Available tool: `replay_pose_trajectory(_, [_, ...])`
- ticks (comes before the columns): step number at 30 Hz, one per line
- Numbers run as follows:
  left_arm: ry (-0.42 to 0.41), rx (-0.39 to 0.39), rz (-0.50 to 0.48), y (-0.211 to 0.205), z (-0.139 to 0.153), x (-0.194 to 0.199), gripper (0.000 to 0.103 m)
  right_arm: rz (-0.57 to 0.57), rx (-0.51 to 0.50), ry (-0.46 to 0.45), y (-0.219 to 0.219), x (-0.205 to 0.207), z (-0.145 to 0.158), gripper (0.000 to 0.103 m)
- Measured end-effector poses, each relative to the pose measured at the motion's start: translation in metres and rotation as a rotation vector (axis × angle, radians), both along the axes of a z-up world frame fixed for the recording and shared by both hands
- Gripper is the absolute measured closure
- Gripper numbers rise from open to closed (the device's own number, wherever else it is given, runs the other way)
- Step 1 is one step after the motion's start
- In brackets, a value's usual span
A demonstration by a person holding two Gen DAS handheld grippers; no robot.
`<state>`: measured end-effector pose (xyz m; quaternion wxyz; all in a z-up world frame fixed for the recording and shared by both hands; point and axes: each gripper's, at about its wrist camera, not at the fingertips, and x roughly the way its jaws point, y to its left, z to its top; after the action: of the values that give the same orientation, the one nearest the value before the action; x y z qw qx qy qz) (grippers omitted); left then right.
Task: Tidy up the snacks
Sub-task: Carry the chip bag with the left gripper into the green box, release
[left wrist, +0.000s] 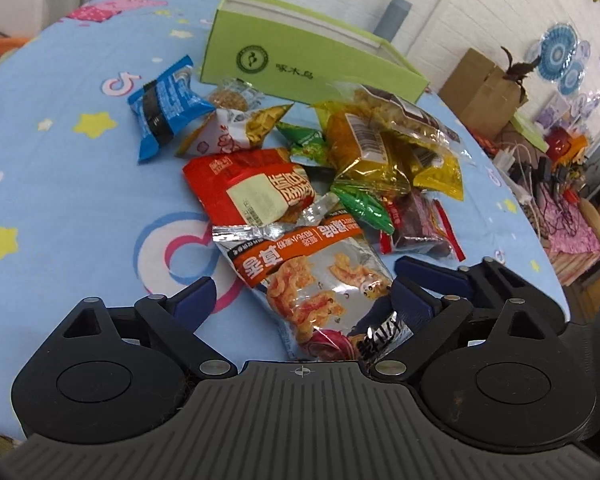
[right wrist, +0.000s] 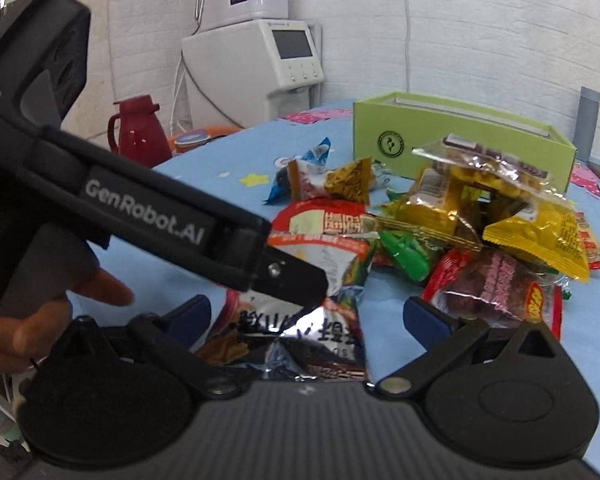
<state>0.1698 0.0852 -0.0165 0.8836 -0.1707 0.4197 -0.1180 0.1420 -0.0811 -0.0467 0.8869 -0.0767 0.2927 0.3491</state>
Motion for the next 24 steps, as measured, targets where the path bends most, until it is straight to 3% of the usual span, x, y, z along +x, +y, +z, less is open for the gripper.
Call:
replay_pose_trajectory(3, [0.022,-0.068,-0.005,0.006,-0.008,0.005,0.019,-0.01,0.001,0.054,0.004,0.005,-0.013,0.003])
replay_pose_trajectory(5, [0.024,-0.121,-0.023,0.009,-0.011,0.007,0.032,-0.016,0.022,0.046,0.006,0.003,-0.014,0.024])
replay_pose_trajectory(6, [0.033,-0.128,-0.035,0.01,-0.011,0.007,0.046,-0.021,0.015,0.038,0.008,0.0,-0.012,0.025])
replay_pose_trajectory(7, [0.033,-0.138,-0.049,0.011,-0.01,0.006,0.051,-0.028,0.016,0.048,0.009,0.0,-0.01,0.026])
replay_pose_trajectory(10, [0.014,-0.157,-0.064,0.017,0.003,-0.001,0.053,-0.024,0.046,0.068,0.006,-0.004,-0.001,0.029])
replay_pose_trajectory(15, [-0.117,-0.116,-0.084,0.02,0.044,0.006,0.053,-0.021,0.077,-0.003,0.009,0.001,0.034,0.029])
replay_pose_trajectory(19, [-0.224,-0.074,-0.103,0.023,0.083,0.052,0.053,-0.021,0.084,-0.086,0.013,0.04,0.068,0.029])
replay_pose_trajectory(24, [-0.286,-0.032,-0.137,0.028,0.118,0.149,0.053,-0.019,0.041,-0.142,0.028,0.134,0.105,0.03])
